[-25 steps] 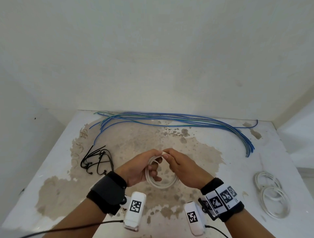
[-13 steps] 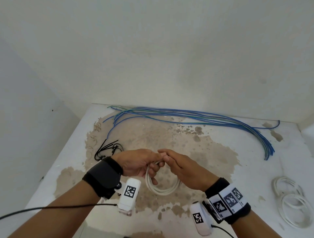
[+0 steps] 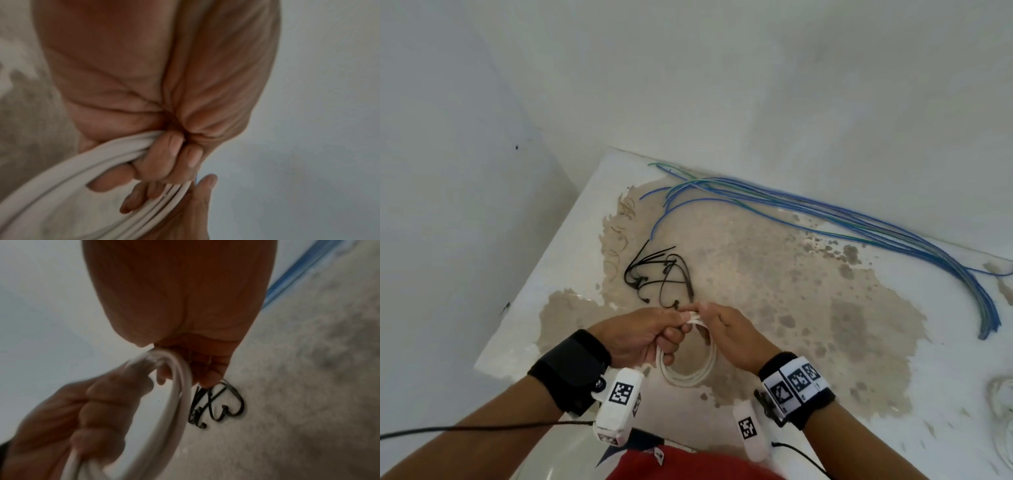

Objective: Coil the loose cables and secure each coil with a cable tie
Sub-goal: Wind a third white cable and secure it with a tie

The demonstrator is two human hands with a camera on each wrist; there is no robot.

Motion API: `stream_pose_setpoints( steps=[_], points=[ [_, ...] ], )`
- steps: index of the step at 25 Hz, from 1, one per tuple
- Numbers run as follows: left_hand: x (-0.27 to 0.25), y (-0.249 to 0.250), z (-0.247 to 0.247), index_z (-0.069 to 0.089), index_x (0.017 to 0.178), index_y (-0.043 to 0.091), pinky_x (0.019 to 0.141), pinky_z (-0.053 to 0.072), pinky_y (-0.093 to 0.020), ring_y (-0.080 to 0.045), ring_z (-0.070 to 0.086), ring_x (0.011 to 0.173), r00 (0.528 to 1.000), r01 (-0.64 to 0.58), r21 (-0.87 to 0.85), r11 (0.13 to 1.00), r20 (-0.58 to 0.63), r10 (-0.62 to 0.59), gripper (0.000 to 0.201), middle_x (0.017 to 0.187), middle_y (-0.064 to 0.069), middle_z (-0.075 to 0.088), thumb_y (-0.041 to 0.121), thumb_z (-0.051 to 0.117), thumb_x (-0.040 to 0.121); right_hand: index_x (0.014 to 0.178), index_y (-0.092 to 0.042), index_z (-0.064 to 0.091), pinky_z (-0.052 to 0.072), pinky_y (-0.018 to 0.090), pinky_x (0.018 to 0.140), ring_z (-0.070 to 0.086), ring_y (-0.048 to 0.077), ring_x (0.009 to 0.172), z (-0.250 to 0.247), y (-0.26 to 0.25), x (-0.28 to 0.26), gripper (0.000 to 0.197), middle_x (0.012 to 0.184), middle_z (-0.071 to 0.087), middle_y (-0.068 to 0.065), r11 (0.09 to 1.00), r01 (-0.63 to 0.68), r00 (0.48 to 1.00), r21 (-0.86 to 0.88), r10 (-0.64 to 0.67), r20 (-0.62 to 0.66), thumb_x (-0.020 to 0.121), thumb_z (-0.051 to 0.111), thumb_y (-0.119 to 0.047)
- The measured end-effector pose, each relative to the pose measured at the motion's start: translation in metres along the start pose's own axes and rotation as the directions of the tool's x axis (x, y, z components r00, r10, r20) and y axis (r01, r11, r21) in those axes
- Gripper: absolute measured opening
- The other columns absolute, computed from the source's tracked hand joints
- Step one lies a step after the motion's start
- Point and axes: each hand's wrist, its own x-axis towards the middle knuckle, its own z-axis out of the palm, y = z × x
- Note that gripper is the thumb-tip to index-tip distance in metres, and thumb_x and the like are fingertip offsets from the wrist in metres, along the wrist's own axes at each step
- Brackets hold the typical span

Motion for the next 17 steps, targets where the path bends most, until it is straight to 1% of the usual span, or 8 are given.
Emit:
stream_pose_setpoints(
  steps=[2, 3, 6, 9, 11, 13, 15, 17],
  points=[
    [-0.012, -0.002, -0.04, 0.053, 0.085, 0.014, 0.056, 0.042, -0.024, -0.006, 0.027, 0.05, 0.997, -0.036, -0.104, 0.994, -0.069, 0.029, 0.02, 0.061, 0.008, 0.029, 0.031, 0.051, 0.096, 0.111, -0.028, 0.072, 0.048, 0.02, 0.076, 0.064, 0.005, 0.084, 0.016, 0.01, 0.033, 0.045, 0.092, 0.071, -0.006, 0.988, -0.154, 0.983, -0.014, 0.152, -0.099, 0.109, 0.031, -0.045],
    [-0.016, 0.0, -0.059, 0.053, 0.084, 0.014, 0.054, 0.042, -0.025, -0.006, 0.028, 0.049, 0.994, -0.053, -0.144, 0.988, -0.102, 0.039, 0.02, 0.06, 0.008, 0.029, 0.031, 0.051, 0.095, 0.107, -0.025, 0.072, 0.046, 0.021, 0.075, 0.064, 0.009, 0.084, 0.021, 0.017, 0.05, 0.041, 0.091, 0.07, -0.005, 0.972, -0.218, 0.964, -0.086, 0.2, -0.174, 0.109, 0.036, -0.042],
    [-0.025, 0.007, -0.099, 0.052, 0.084, 0.013, 0.054, 0.041, -0.025, -0.007, 0.029, 0.048, 0.988, -0.076, -0.171, 0.982, -0.147, 0.05, 0.02, 0.06, 0.007, 0.028, 0.031, 0.051, 0.094, 0.102, -0.021, 0.071, 0.046, 0.025, 0.074, 0.064, 0.016, 0.087, 0.035, 0.027, 0.088, 0.023, 0.096, 0.072, -0.002, 0.891, -0.374, 0.9, -0.258, 0.281, -0.334, 0.103, 0.052, -0.035],
    [-0.027, 0.012, -0.121, 0.052, 0.086, 0.012, 0.055, 0.041, -0.026, -0.007, 0.029, 0.049, 0.993, -0.051, -0.155, 0.987, -0.115, 0.033, 0.021, 0.062, 0.006, 0.028, 0.031, 0.051, 0.094, 0.106, -0.022, 0.069, 0.043, 0.02, 0.064, 0.06, 0.012, 0.081, 0.049, 0.02, 0.123, 0.025, 0.094, 0.069, -0.006, 0.864, -0.476, 0.813, -0.163, 0.363, -0.455, 0.099, 0.058, -0.043],
    [-0.029, 0.013, -0.127, 0.052, 0.086, 0.012, 0.056, 0.041, -0.026, -0.007, 0.028, 0.05, 0.995, -0.04, -0.151, 0.988, -0.092, 0.026, 0.022, 0.062, 0.005, 0.027, 0.031, 0.05, 0.095, 0.099, -0.022, 0.071, 0.045, 0.024, 0.067, 0.06, 0.015, 0.082, 0.054, 0.015, 0.144, 0.029, 0.093, 0.07, -0.003, 0.841, -0.536, 0.749, -0.076, 0.431, -0.504, 0.095, 0.061, -0.049],
    [-0.033, 0.014, -0.131, 0.053, 0.086, 0.011, 0.056, 0.042, -0.026, -0.007, 0.028, 0.05, 0.996, -0.046, -0.173, 0.984, -0.088, 0.031, 0.022, 0.063, 0.005, 0.027, 0.031, 0.05, 0.095, 0.09, -0.021, 0.074, 0.051, 0.03, 0.074, 0.064, 0.022, 0.084, 0.058, 0.014, 0.16, 0.032, 0.091, 0.073, 0.001, 0.816, -0.575, 0.711, -0.055, 0.465, -0.527, 0.092, 0.064, -0.051],
    [-0.037, 0.013, -0.135, 0.054, 0.085, 0.011, 0.056, 0.043, -0.026, -0.007, 0.028, 0.049, 0.995, -0.059, -0.206, 0.977, -0.091, 0.041, 0.022, 0.063, 0.005, 0.027, 0.031, 0.05, 0.095, 0.087, -0.017, 0.077, 0.055, 0.032, 0.076, 0.067, 0.025, 0.084, 0.06, 0.015, 0.167, 0.033, 0.087, 0.075, 0.004, 0.808, -0.586, 0.706, -0.066, 0.468, -0.532, 0.093, 0.065, -0.047],
    [-0.039, 0.011, -0.137, 0.055, 0.084, 0.011, 0.056, 0.043, -0.026, -0.007, 0.029, 0.049, 0.995, -0.068, -0.23, 0.971, -0.09, 0.049, 0.023, 0.063, 0.005, 0.028, 0.031, 0.05, 0.096, 0.085, -0.01, 0.078, 0.055, 0.034, 0.072, 0.069, 0.029, 0.083, 0.058, 0.017, 0.166, 0.035, 0.082, 0.075, 0.009, 0.803, -0.594, 0.703, -0.058, 0.482, -0.523, 0.094, 0.063, -0.04]
  ],
)
